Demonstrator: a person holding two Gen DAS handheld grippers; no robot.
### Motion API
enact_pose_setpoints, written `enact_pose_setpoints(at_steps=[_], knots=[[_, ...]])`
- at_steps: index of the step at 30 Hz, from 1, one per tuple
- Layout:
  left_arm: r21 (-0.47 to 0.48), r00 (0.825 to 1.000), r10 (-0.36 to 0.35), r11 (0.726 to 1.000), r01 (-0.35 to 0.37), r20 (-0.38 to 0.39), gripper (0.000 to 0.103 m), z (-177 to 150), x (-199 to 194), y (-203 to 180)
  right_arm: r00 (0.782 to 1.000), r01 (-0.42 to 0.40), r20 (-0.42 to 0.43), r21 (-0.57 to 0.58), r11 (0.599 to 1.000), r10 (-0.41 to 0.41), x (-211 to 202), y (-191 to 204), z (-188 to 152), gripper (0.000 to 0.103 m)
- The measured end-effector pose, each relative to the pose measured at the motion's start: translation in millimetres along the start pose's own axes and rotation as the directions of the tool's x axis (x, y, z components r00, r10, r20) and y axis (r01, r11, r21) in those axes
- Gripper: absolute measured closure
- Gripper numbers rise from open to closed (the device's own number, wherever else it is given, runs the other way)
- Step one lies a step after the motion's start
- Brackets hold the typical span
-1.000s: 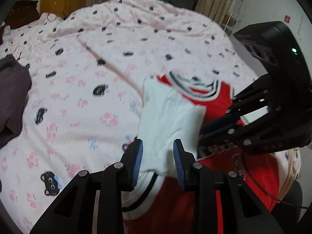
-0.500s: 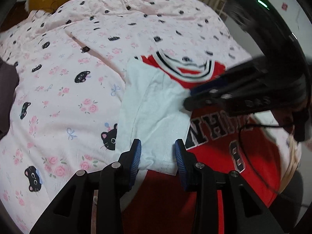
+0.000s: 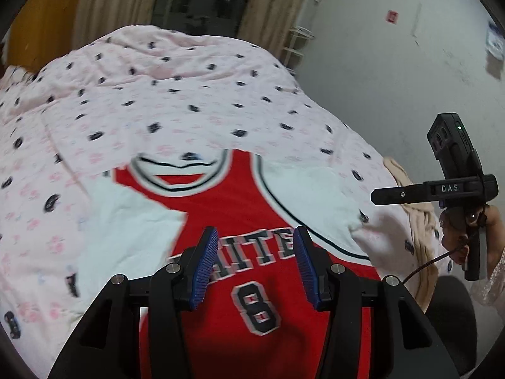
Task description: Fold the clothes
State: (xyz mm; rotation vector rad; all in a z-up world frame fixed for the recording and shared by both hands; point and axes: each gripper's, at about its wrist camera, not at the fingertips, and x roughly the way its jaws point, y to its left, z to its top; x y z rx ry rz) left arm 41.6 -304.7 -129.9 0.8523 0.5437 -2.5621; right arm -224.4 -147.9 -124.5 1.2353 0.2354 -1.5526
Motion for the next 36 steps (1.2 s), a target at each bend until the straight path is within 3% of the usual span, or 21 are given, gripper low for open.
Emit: enact_pose_setpoints(at_steps=[5,10,16,21,25,27,29,32,36], knots=[[0.110,0.998,-0.020,0.994,0.025,-0.052,0.059,-10.8,20.3,-40.4,0.997,-0.073,-0.003,0.154,0.985,0.074,7.0,-44.1,-20.9,0.055],[0.101,0.993,-0.025,0.994,0.036,-0.113,0.059,-24.9,34.5,-44.8,0.983,-0.174,-0.012,0.288,0.942,0.185,32.6,-63.8,-29.4,0.055],[0.044,0.991,-0.045,0.998,0.051,-0.127,0.059,-24.0,41.7,-35.1,0.959,-0.272,0.057,0.470,0.840,0.279,58.9,-81.4,-37.4,0.056],[0.034,0.989,-0.047,0.998,0.053,-0.142,0.059,-24.7,47.2,-32.5,0.951,-0.302,0.149,0.628,0.717,0.270,74.3,-91.3,-40.6,0.058],[0.024,0.987,-0.054,0.998,0.059,-0.149,0.059,-24.2,47.9,-31.0,0.964,-0.263,0.139,0.640,0.722,0.228,79.5,-87.1,-39.7,0.082],[0.016,0.988,-0.062,0.998,0.065,-0.145,0.059,-22.6,45.8,-29.4,0.970,-0.240,0.129,0.639,0.731,0.206,80.8,-84.6,-39.4,0.085],[0.008,0.988,-0.070,0.997,0.071,-0.140,0.059,-20.9,43.7,-27.7,0.977,-0.214,0.129,0.616,0.758,0.171,75.2,-79.8,-36.8,0.086],[-0.005,0.990,-0.082,0.997,0.082,-0.113,0.059,-14.6,34.4,-25.5,0.984,-0.170,0.132,0.563,0.809,0.115,62.4,-72.2,-27.0,0.098],[-0.013,0.995,-0.074,0.997,0.074,-0.061,0.059,-3.9,18.3,-17.9,0.986,-0.145,0.137,0.463,0.874,0.091,46.9,-54.5,-6.1,0.100]])
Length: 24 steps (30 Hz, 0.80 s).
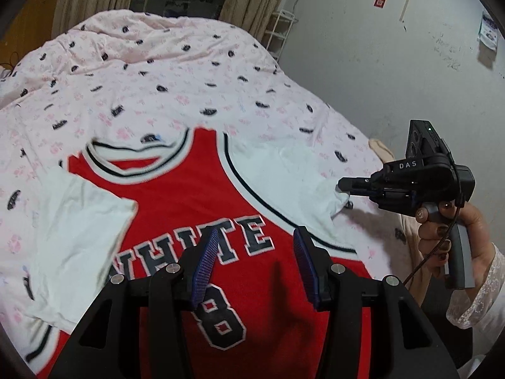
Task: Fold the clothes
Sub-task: 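Grasp the other white sleeve with the right gripper and fold it over the body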
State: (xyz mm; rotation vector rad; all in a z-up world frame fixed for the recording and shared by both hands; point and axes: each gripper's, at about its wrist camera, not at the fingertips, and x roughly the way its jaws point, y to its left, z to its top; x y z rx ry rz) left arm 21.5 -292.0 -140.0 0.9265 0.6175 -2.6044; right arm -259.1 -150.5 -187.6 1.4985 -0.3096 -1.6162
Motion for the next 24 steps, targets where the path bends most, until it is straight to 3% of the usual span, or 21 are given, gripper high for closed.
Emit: enact_pose_setpoints(at_steps=[11,15,20,24], knots=[[-0.140,0.999,0.040,0.989,-0.035,0.030,0.059,7.3,-15.4,45.4,1.000,-0.006,0.000,-0.121,0.993,0.006,-11.1,38.3,-0.5,0.101],[-0.160,0.996,0.068,0.985,-0.058,0.053,0.059,11.6,-24.2,55.7,1.000,0.001,-0.010,-0.262,0.965,-0.003,-10.3,76.5,-13.9,0.101],[-0.199,0.992,0.105,0.976,-0.088,0.077,0.059,14.3,-36.0,72.0,0.995,0.008,-0.078,-0.499,0.867,-0.054,15.3,136.5,-50.8,0.101],[-0.221,0.991,0.117,0.970,-0.100,0.065,0.059,12.7,-38.0,80.3,0.968,0.048,-0.153,-0.663,0.747,-0.197,61.3,161.0,-94.2,0.101]])
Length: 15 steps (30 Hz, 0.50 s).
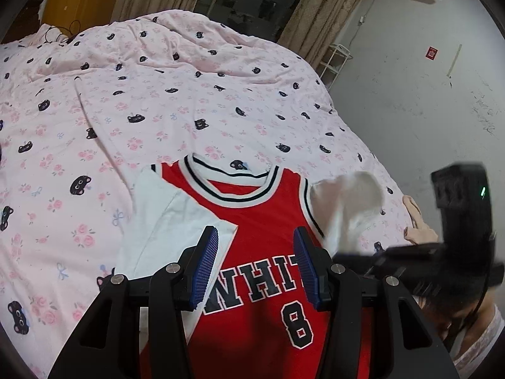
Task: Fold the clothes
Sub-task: 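Grasp the other white sleeve with the right gripper and fold it over the body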
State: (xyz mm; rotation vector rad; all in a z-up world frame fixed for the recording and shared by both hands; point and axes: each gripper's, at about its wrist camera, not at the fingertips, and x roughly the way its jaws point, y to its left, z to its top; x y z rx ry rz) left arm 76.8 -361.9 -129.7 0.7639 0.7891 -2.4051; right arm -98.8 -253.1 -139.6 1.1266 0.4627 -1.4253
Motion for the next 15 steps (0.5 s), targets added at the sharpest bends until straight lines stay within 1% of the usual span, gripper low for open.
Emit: enact_pose_setpoints(at_steps=[2,3,6,8,10,12,15], knots=[[0.000,1.000,0.010,1.000,-0.010,-0.021,0.059,-2.2,2.1,1.7,0.997,0.049,-0.061,-0.069,0.996,-0.053,22.6,13.6,-7.6,0.100],[-0.005,0.999,0.017,1.000,-0.017,-0.032,0.059,-3.3,3.4,3.2,0.994,0.072,-0.079,-0.098,0.993,-0.080,31.0,18.6,-11.4,0.097],[-0.019,0.997,0.038,0.999,-0.039,-0.063,0.059,-6.7,7.4,7.8,0.996,0.058,-0.062,-0.129,0.990,-0.066,25.9,26.7,-16.9,0.097],[-0.028,0.995,0.051,0.998,-0.053,-0.082,0.059,-8.7,10.0,10.6,1.000,0.012,-0.012,-0.116,0.993,-0.013,5.0,23.5,-11.1,0.096],[-0.037,0.993,0.061,0.997,-0.065,-0.101,0.059,-10.6,12.5,13.0,0.999,-0.032,0.041,-0.104,0.994,0.037,-15.9,19.6,-5.0,0.095],[-0.043,0.991,0.062,0.997,-0.067,-0.118,0.059,-12.6,15.3,13.9,0.995,-0.018,0.101,-0.070,0.997,0.025,-36.6,2.7,7.2,0.095],[-0.034,0.990,0.044,0.998,-0.049,-0.131,0.059,-15.6,19.6,8.7,0.991,0.056,0.123,-0.028,0.998,-0.052,-44.3,-20.2,25.1,0.095]])
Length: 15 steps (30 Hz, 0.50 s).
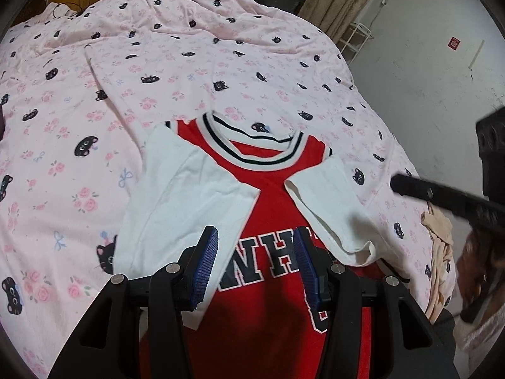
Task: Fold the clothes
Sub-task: 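Grasp the other white sleeve with the right gripper and fold it over the body, then open the right gripper, leaving the sleeve folded on the jersey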
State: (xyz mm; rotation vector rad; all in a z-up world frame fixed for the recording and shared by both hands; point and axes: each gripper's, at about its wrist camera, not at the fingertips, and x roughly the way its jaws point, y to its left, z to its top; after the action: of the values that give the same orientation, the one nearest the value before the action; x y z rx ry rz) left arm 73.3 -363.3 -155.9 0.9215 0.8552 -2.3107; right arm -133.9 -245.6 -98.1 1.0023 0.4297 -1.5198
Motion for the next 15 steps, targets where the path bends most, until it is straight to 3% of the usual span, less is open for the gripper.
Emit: enact_pose_setpoints(at_steps=[2,4,7,11,15], knots=[[0.023,1.000,-0.024,0.999,0.024,0.004,0.059,-1.9,2.4,-7.8,0.998,0.056,-0.021,0.013,0.998,-0.055,5.6,-15.6,5.6,0.095],[0.049,0.998,-0.057,0.997,0.057,0.000,0.059,-4.2,5.8,-17.7,0.990,0.103,-0.098,0.001,0.995,-0.102,26.1,-21.4,7.6,0.093],[0.098,0.997,-0.077,0.992,0.077,-0.005,0.059,-7.1,12.9,-35.6,0.972,0.120,-0.197,-0.054,0.991,-0.128,48.3,-16.2,-7.4,0.093],[0.143,0.997,-0.076,0.987,0.077,-0.015,0.059,-7.8,21.6,-50.7,0.975,0.062,-0.201,-0.146,0.987,-0.091,44.4,4.0,-39.0,0.093],[0.171,0.997,-0.051,0.983,0.061,-0.061,0.059,-11.6,38.3,-58.6,0.960,0.105,-0.220,-0.280,0.954,-0.171,53.0,21.7,-68.6,0.092]])
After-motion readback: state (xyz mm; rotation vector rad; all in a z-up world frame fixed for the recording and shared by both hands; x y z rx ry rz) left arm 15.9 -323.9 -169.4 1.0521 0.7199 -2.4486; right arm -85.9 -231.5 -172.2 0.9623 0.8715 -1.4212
